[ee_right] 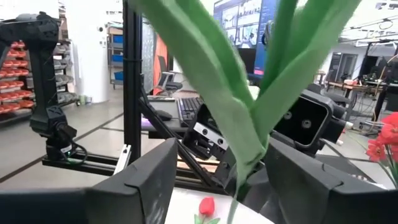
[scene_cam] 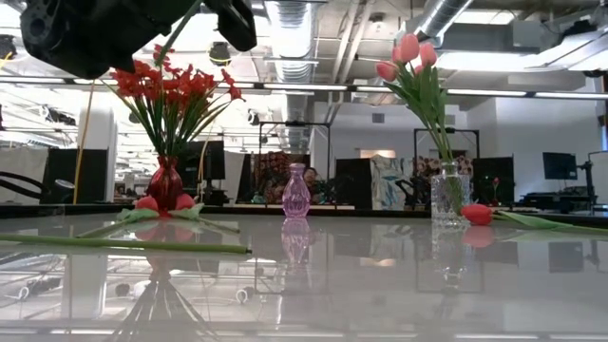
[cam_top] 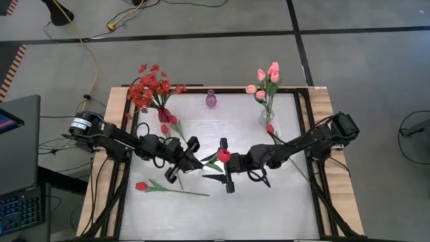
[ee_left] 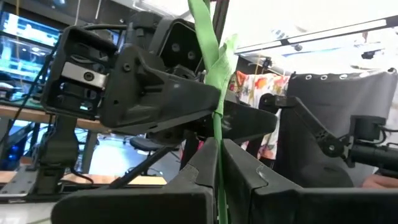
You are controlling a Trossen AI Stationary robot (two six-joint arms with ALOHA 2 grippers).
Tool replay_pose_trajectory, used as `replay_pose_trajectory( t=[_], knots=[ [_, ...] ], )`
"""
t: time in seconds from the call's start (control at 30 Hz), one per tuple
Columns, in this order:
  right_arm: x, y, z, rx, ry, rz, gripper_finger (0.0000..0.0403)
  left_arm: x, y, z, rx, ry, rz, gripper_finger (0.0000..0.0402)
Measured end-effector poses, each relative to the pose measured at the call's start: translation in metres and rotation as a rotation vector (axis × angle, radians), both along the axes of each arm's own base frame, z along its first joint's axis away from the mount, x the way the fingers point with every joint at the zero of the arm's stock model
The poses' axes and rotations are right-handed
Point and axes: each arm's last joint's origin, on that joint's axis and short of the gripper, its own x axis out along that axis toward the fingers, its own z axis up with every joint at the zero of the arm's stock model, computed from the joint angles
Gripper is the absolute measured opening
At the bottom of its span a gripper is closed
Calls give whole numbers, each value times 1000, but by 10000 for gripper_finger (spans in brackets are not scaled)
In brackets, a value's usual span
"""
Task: Sort flowers into vase by color
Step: Put the top middle red tulip into the purple vase
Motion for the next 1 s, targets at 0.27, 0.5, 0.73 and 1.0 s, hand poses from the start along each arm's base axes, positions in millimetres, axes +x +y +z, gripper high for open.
replay_pose_trajectory(
  t=[0.27, 0.5, 0.73, 1.0],
  knots=[
    [1, -5, 0, 1, 2, -17, 179, 0, 0, 0, -5, -2, 2, 0],
    [3, -9, -2, -9, 19, -31, 78, -1, 0, 2, -6, -18, 8, 2],
    [4, -14, -2, -8, 17, -49, 25, 1, 2, -2, 30, 14, 38, 74],
    [-6, -34, 18, 14, 139, -211, 28, 3, 15, -10, 75, 210, 138, 173]
  ],
)
